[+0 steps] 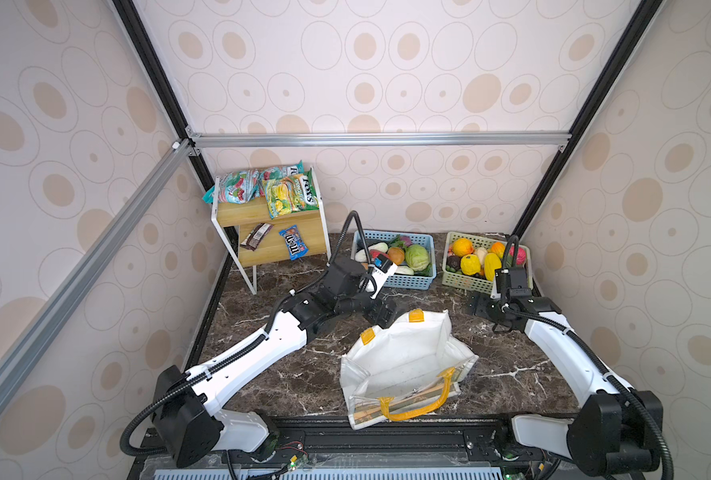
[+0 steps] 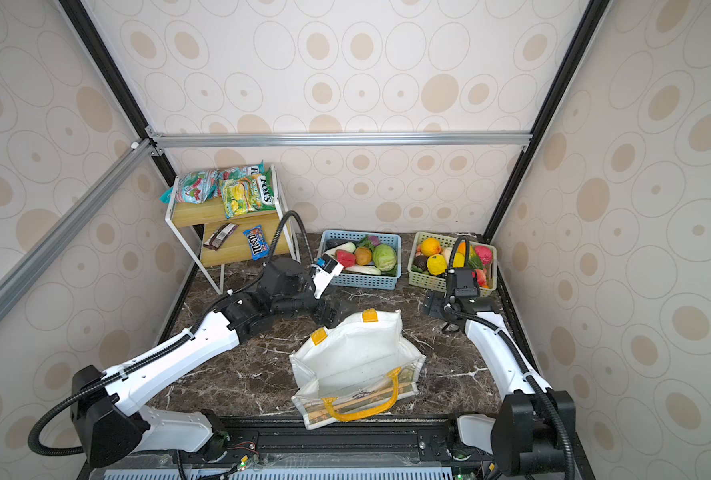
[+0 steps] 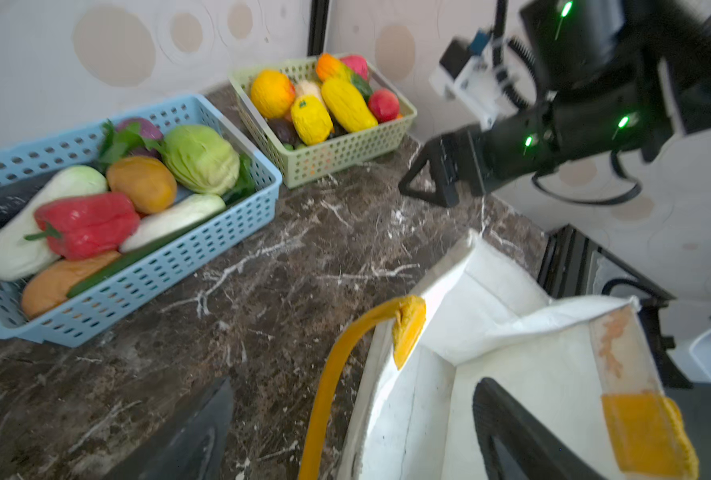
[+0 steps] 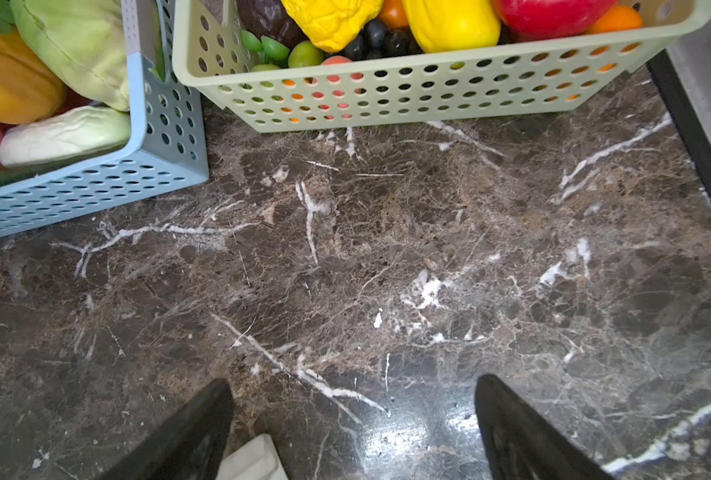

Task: Place the food into the grocery bag and tie it
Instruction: 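Grasp the bag's yellow handle with the left gripper while the right gripper nears the baskets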

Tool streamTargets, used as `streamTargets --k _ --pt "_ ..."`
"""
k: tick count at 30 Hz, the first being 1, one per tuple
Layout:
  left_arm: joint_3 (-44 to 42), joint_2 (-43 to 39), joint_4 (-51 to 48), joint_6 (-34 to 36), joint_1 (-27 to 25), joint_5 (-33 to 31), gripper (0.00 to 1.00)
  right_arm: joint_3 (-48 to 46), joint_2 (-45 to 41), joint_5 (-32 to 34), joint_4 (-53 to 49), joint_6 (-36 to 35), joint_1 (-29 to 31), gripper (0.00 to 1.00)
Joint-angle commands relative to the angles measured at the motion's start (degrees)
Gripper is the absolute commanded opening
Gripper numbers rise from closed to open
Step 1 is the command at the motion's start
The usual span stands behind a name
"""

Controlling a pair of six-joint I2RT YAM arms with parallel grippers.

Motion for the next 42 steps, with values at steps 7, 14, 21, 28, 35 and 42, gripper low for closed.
streamTargets --k 7,14,21,28,35,42 --pt "5.57 7.08 -9.5 7.85 -3.9 -5.28 0.87 -3.46 -4.12 1.48 -3.01 -0.22 0.25 0.94" --pt "7.75 11.7 -9.33 7.05 -5.6 -7.14 0.7 -4.07 -5.3 1.68 -2.8 -1.06 0.3 0.93" --pt "9.98 13.37 -9.63 6.47 -5.61 -11.15 0.23 -2.45 -3.66 -0.89 -2.82 -2.85 0.29 0.92" --pt "8.46 11.2 -9.79 5.17 -2.0 -13.62 0.06 0.69 -0.9 -4.19 -2.64 -4.79 0.73 0.91" --pt "5.58 7.18 -8.97 4.03 5.06 -10.55 0.05 6.14 2.8 -5.77 -2.75 -5.85 2.28 0.9" --pt "0.94 1.96 -7.82 -0.76 13.57 -8.31 0.06 11.69 7.81 -4.9 -2.67 -5.63 4.33 0.89"
